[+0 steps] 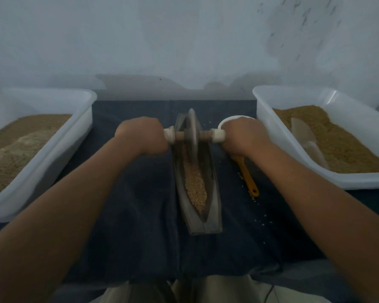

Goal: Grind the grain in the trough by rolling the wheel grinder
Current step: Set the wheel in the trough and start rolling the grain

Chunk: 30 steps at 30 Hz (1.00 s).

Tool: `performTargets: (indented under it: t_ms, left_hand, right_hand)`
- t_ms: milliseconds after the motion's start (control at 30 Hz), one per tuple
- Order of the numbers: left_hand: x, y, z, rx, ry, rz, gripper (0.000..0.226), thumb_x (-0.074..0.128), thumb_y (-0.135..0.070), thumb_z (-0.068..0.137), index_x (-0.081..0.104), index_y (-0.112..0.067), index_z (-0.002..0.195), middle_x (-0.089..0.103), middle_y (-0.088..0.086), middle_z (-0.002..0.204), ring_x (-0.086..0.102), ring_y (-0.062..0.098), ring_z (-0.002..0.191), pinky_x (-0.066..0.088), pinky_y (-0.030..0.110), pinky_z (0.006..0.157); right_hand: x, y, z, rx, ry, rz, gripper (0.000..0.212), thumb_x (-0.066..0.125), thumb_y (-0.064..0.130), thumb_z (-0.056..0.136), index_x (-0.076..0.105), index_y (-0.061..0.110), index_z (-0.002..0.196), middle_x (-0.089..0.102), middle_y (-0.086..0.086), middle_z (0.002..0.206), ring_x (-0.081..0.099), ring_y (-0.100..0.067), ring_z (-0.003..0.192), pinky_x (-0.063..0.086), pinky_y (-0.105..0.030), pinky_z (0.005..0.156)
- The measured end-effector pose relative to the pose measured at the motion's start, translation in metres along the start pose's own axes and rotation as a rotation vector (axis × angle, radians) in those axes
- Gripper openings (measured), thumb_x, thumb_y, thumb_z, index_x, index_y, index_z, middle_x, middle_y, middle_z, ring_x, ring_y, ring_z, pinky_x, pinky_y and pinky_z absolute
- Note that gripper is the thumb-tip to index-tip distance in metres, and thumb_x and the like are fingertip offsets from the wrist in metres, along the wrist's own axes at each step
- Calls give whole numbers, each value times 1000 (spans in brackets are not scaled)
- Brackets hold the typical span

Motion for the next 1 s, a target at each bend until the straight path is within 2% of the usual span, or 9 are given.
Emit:
performTargets:
  t_ms: [133,233,367,433,567,700,800,900,1000]
  left_hand:
    - [5,1,-1,-2,11,-23,22,63,-42,80,55,-22,77,62,-2,81,64,23,76,55,37,73]
    - [24,1,-35,96,128,-65,20,64,-40,79,62,-20,74,63,-5,72,62,14,66,50,30,60]
    - [44,3,-75,144,98,-106,26,54,-47,66,58,-22,61,59,-7,56,57,8,53,38,24,47]
    - [44,5,-65,107,55,-85,27,55,-48,69,58,-22,64,59,-8,61,58,11,56,39,26,50]
    - [18,8,-10,-30,-107,-43,27,57,-49,74,60,-22,74,61,-5,74,60,21,66,48,33,63]
    - [7,3,11,-39,-90,-5,20,63,-43,80,62,-23,81,61,-3,77,58,20,68,51,35,68]
    - [12,-1,-16,52,-52,6,23,61,-44,78,58,-22,73,60,-6,73,60,20,66,51,33,63]
    - [25,-4,-55,185,-9,49,22,58,-45,72,58,-24,67,59,-8,61,57,11,54,40,25,49]
    - [26,-6,-56,219,-14,74,26,55,-48,70,56,-23,65,57,-7,58,54,10,51,35,23,47]
  right_hand:
    - [-4,2,3,-1,43,7,14,70,42,84,63,32,77,61,8,70,58,-12,62,49,-33,59]
    - [-3,1,-36,-46,63,34,22,67,44,86,60,31,70,60,8,68,57,-10,63,55,-36,63]
    - [-3,-2,-88,-171,107,0,28,64,51,88,49,37,70,53,11,66,47,-1,58,39,-27,51]
    - [-4,0,-73,-151,103,-10,27,64,50,89,52,36,69,54,12,67,47,-1,60,31,-25,52]
    - [-14,4,-9,-16,-32,-41,22,67,40,83,57,31,66,56,9,65,52,-11,58,42,-30,55]
    - [-11,4,12,5,5,-33,28,69,53,82,55,32,68,59,7,68,54,-13,59,41,-30,55]
    - [-1,1,-13,-3,110,42,21,68,43,86,62,30,71,65,6,70,60,-12,63,51,-33,60]
    - [8,-4,-68,-106,315,131,15,62,52,81,63,38,78,65,10,72,61,-2,65,44,-26,54]
    - [12,-5,-84,-136,316,127,20,54,59,76,60,41,82,64,12,73,58,0,66,40,-25,51]
Point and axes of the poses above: each hand's wrist, its own z-axis towards the middle knuckle, its own x-axis out of the palm, y = z × x, the point moved 6 cm from there along z, towards the middle knuckle
